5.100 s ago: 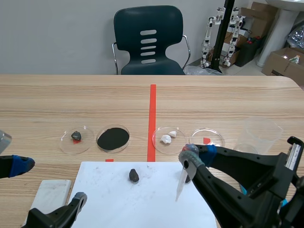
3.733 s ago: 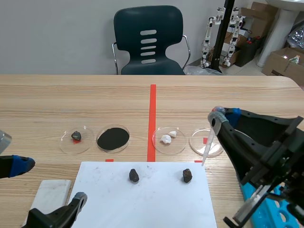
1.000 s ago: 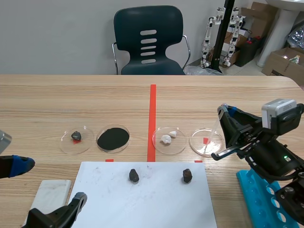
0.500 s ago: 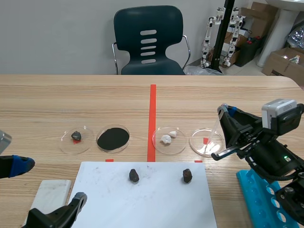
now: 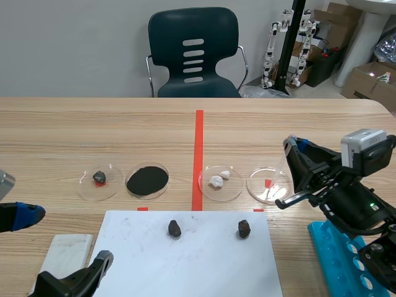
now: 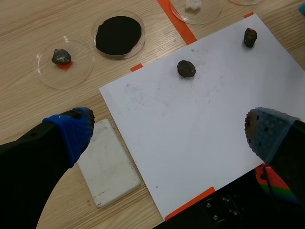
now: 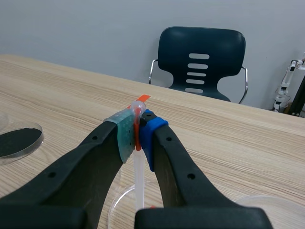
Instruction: Draw acid from the petri dish
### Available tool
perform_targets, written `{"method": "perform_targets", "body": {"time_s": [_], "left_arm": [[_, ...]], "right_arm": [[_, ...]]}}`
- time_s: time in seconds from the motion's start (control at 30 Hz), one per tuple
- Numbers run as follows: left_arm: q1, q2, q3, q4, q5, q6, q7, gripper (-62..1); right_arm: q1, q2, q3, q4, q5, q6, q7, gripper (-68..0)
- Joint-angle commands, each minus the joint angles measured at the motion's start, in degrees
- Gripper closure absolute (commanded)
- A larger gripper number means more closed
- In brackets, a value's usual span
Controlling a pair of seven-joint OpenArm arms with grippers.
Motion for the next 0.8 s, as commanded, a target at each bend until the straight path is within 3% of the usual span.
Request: {"method": "perform_targets", "body": {"time_s": [0.0, 0.77], "left_arm": [[0.3, 0.3, 0.3, 0.5, -0.4, 0.0, -0.9, -62.3], [0.3, 0.3, 0.3, 0.5, -0.4, 0.0, -0.9, -62.3]], "right_arm": [[0.9, 0.5, 0.3, 0.3, 0.6, 0.0, 0.6, -2.7], [0.9, 0.5, 0.3, 0.3, 0.6, 0.0, 0.5, -4.6]]}}
